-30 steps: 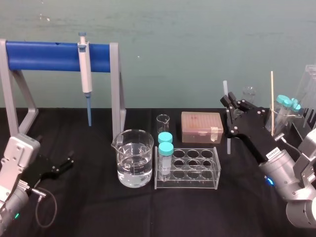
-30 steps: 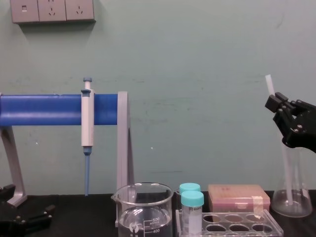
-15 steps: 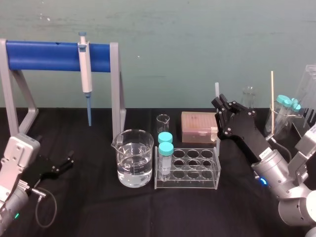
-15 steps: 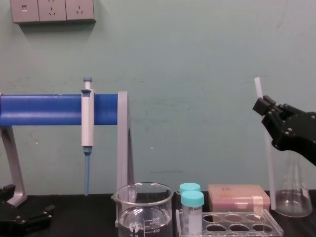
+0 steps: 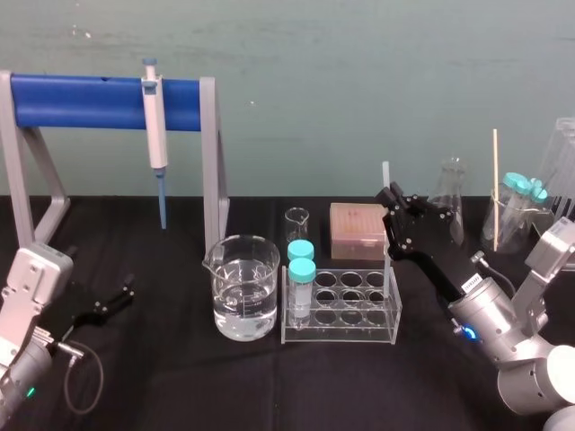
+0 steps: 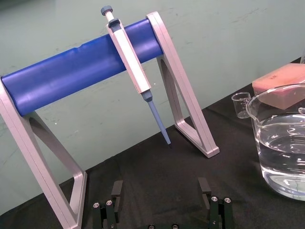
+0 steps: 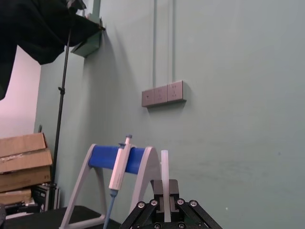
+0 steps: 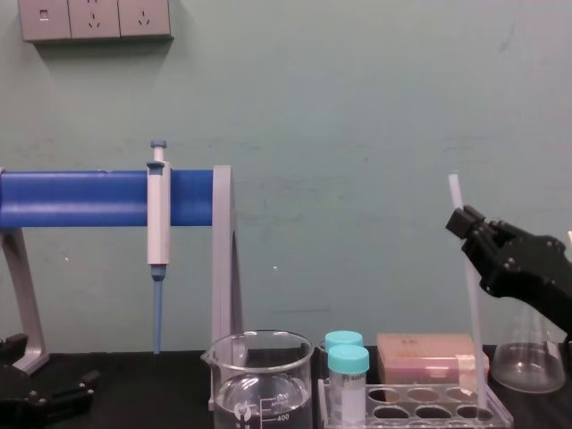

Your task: Pick up the stirring rod with one hand, then place it down.

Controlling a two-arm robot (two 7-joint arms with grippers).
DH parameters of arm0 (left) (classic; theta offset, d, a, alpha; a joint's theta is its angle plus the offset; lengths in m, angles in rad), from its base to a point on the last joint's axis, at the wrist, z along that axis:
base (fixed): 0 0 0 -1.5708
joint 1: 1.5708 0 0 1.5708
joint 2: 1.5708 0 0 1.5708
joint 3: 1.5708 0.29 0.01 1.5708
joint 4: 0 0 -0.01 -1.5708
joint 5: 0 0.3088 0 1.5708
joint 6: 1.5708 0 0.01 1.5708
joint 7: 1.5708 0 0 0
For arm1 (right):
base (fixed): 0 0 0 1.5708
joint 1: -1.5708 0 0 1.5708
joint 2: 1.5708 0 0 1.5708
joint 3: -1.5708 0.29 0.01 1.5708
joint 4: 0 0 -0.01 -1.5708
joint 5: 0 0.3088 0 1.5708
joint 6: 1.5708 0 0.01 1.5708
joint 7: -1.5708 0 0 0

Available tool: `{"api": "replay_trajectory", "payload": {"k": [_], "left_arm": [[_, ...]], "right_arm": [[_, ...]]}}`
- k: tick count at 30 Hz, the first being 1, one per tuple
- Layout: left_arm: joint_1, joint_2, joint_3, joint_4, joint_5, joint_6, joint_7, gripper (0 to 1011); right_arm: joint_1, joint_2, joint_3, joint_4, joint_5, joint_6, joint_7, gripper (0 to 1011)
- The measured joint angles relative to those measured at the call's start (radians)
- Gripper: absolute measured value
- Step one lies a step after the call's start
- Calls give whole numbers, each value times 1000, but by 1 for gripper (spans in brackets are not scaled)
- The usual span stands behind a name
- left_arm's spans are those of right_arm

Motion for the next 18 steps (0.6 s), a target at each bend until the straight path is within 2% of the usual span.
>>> {"api": "replay_trajectory", "payload": {"k": [8, 18], "left_arm": [[0, 0, 0, 0, 0, 0, 0, 1000], [0, 0, 0, 0, 0, 0, 0, 1000]], "right_arm": [[34, -12, -3, 72, 8, 7, 24, 64], [63, -23, -7, 130, 15, 36, 45, 64]]}}
